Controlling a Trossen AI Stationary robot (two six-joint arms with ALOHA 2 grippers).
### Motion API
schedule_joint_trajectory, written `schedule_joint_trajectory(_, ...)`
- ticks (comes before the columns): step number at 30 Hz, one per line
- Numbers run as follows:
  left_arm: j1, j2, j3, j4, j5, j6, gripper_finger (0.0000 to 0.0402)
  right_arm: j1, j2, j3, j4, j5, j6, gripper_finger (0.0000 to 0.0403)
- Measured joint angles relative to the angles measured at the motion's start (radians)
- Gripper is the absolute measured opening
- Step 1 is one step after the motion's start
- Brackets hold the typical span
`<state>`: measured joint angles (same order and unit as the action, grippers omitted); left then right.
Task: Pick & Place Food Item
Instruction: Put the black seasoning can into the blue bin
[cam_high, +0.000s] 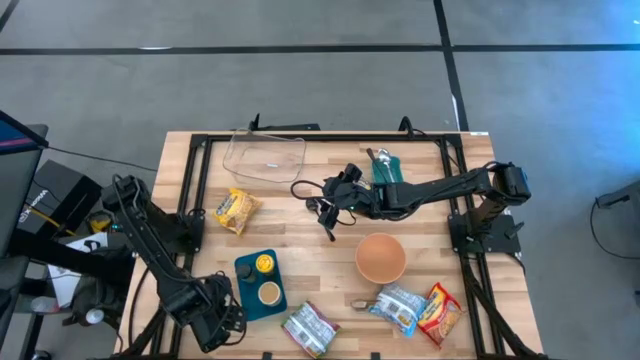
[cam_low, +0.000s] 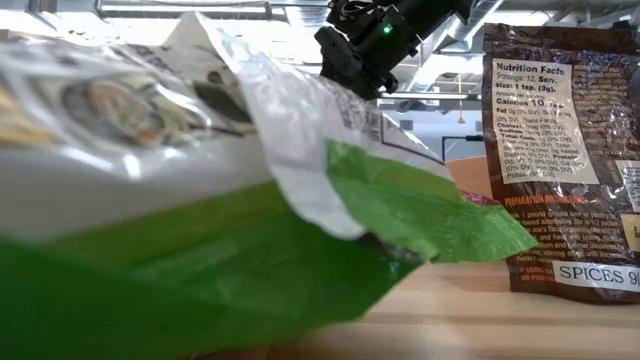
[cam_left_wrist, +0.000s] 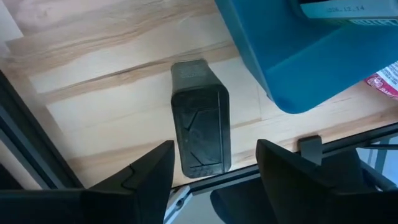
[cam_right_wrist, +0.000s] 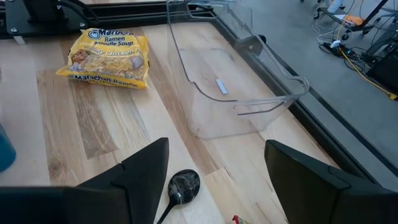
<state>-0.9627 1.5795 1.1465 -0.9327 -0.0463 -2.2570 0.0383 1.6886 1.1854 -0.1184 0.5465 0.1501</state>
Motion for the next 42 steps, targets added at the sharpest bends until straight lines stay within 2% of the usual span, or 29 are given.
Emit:
schedule_joint_trajectory(8,0.000,0.000,-0.003,-0.010,0.000,0.000,0.0219,0.000,0.000,0.000,0.000,0.000,0.000,0.0260)
schedule_joint_trajectory(18,0.002,0.000,-0.087,0.132,0.020,-0.003,0.0216,0.000,0.000,0.000,-0.001,0.000,0.000,0.0260)
schedule_joint_trajectory(28,0.002,0.002,-0.090,0.103,0.021,-0.003,0.0202,0.000,0.000,0.000,-0.001,0.000,0.000,0.0260)
schedule_joint_trajectory(36,0.002,0.072,-0.090,0.130,0.080,0.001,0.0193,0.000,0.000,0.000,-0.001,0.000,0.000,0.0260)
schedule_joint_trajectory(42,0.001,0.101,-0.090,0.139,0.080,0.014,0.0187,0.000,0.000,0.000,-0.001,0.000,0.000,0.0260)
